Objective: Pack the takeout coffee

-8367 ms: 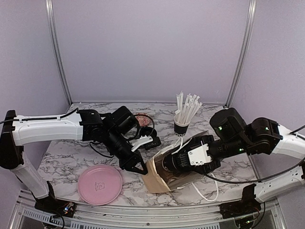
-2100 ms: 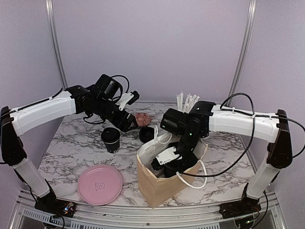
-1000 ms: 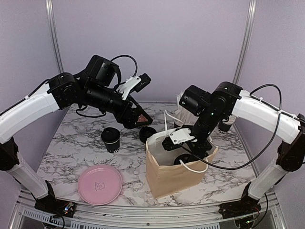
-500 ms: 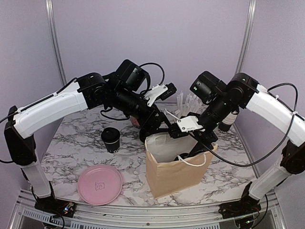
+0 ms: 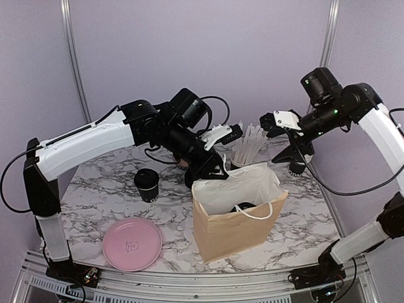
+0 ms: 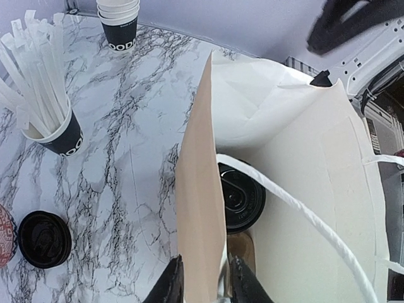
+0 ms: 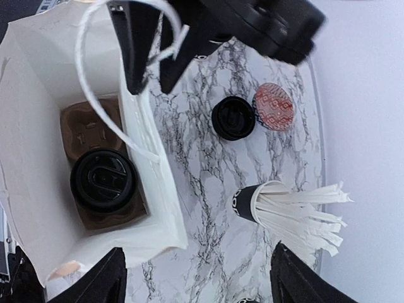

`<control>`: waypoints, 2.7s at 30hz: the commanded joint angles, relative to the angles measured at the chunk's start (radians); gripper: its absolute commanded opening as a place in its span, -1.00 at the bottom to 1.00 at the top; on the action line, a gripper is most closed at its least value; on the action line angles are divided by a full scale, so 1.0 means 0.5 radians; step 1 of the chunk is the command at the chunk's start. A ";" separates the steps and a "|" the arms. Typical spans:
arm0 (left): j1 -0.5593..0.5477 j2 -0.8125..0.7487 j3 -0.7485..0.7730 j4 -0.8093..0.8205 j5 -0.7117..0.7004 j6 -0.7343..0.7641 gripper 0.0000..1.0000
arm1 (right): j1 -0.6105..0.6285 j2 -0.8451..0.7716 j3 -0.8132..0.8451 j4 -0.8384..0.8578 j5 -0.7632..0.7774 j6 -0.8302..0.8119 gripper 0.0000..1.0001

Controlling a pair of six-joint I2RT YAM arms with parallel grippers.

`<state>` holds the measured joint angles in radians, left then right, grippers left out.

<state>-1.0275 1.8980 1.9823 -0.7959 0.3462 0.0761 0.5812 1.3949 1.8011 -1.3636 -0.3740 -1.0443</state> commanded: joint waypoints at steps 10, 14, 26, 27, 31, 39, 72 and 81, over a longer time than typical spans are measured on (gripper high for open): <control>0.003 0.104 0.222 -0.080 0.018 0.230 -1.00 | -1.075 0.275 0.034 0.167 -0.291 0.247 0.19; 0.005 0.174 0.321 -0.085 0.003 0.291 -1.00 | -1.132 0.341 -0.083 0.323 -0.110 0.378 0.08; 0.015 -0.192 0.179 -0.204 -0.520 0.301 0.62 | -1.129 0.315 -0.089 0.350 -0.352 0.445 0.20; 0.015 -0.283 0.104 -0.203 -0.580 0.290 0.65 | -1.127 0.303 -0.082 0.332 -0.380 0.436 0.20; 0.089 -0.560 -0.115 -0.229 -0.852 0.112 0.77 | -1.080 0.237 -0.141 0.295 -0.467 0.355 0.22; 0.527 -0.518 -0.475 -0.510 -1.072 -0.276 0.79 | -0.861 0.103 -0.366 0.356 -0.642 0.252 0.22; 0.766 0.067 -0.354 -0.777 -1.016 -0.422 0.86 | -0.828 0.124 -0.562 0.386 -0.673 0.186 0.23; 0.797 0.162 -0.314 -0.773 -0.950 -0.412 0.73 | -0.824 0.122 -0.574 0.386 -0.654 0.184 0.23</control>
<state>-0.6353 1.9533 1.8030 -1.1515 -0.1394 -0.1276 0.1596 1.4567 1.5139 -1.1778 -0.7044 -0.9432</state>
